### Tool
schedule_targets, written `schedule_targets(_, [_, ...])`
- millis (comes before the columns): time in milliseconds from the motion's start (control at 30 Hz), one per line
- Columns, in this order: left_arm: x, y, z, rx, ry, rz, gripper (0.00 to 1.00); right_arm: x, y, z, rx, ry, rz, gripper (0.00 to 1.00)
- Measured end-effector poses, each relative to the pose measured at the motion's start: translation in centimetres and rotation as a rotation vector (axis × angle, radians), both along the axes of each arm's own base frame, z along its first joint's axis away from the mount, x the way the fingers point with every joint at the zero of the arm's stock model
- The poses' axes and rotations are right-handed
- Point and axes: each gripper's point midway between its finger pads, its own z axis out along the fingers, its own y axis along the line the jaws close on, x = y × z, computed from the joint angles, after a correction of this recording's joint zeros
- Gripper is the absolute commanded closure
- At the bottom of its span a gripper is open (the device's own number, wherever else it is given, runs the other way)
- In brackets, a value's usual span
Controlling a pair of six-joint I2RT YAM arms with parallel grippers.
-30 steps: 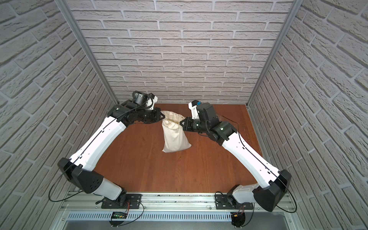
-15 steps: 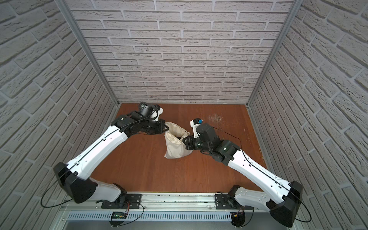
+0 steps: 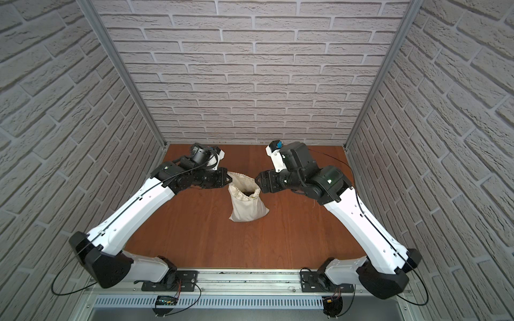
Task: Close the soil bag
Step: Adjust the soil bag at the center of the board, then frap the soil bag at the center of the board.
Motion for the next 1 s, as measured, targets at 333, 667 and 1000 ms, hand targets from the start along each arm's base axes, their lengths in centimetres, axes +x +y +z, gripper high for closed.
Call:
schedule_targets(333, [-0.4, 0.4, 0.0, 0.015, 0.003, -0.002, 1.0, 1.8, 4.2, -4.7, -0.141, 0.13, 0.195, 0.18])
schedule_targets(667, [-0.4, 0.7, -0.2, 0.033, -0.001, -0.001, 0.66, 3.2, 4.9, -6.6, -0.217, 0.135, 0.216, 0.95])
schedule_targets(1000, [-0.7, 1.1, 0.5, 0.038, -0.021, 0.012, 0.02, 2.8, 4.7, -6.2, -0.162, 0.119, 0.187, 0.97])
